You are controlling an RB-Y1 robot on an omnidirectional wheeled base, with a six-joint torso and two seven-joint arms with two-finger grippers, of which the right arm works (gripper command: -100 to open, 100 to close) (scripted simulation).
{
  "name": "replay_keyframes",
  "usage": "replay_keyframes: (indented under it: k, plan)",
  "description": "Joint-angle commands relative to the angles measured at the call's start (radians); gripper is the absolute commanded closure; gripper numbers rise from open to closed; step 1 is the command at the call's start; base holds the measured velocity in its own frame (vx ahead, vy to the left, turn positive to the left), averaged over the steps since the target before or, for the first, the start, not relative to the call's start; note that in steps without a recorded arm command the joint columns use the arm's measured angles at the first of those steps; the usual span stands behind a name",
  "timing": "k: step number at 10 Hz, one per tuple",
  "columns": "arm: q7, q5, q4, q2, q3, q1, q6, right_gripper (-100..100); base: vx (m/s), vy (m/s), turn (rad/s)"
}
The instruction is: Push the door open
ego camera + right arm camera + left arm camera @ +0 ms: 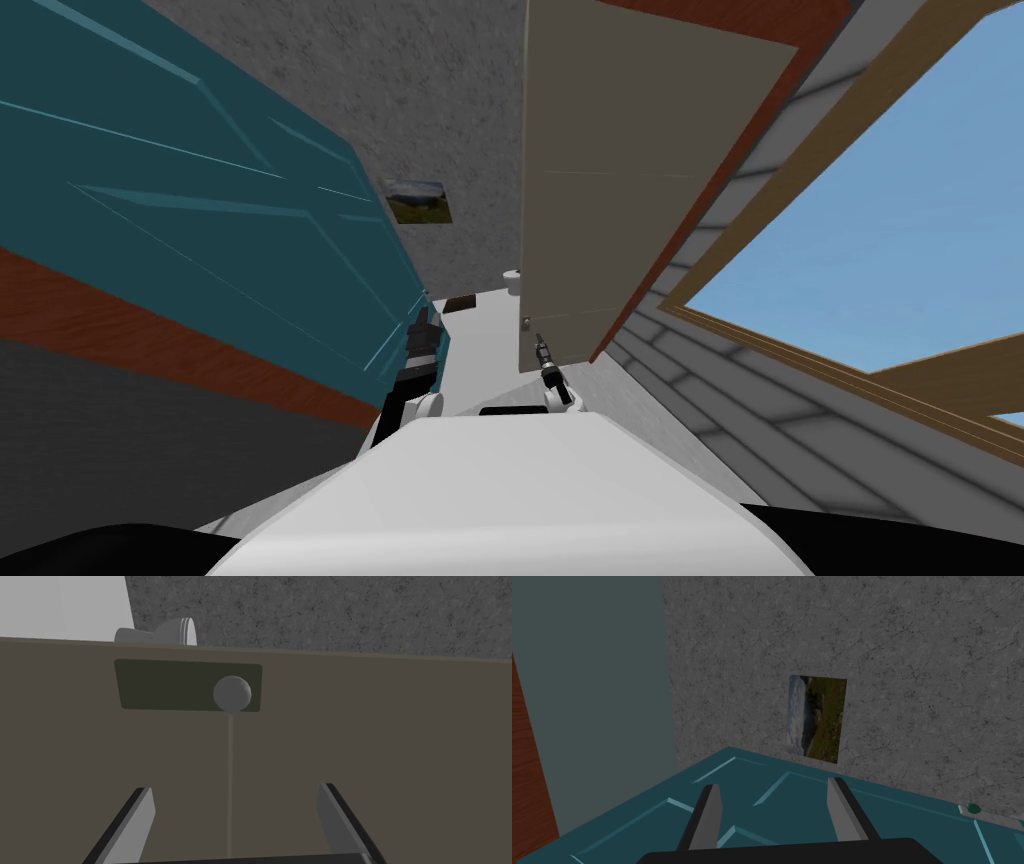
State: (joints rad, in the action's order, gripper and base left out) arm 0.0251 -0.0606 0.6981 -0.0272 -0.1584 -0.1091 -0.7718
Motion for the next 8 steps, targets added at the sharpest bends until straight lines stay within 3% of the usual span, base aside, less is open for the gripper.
replay_keyframes:
  k: [1, 3, 8]
  plan:
    - [-0.002, -0.001, 0.003, 0.019, -0.002, -0.001, 0.003, -100, -0.173, 0.033, -0.022]
    - [0.001, -0.002, 0.000, -0.002, 0.001, 0.001, -0.003, -100, 0.007, 0.026, 0.011]
    - [0.005, -0.006, -0.006, -0.014, 0.009, 0.000, -0.012, -100, 0.193, 0.023, 0.022]
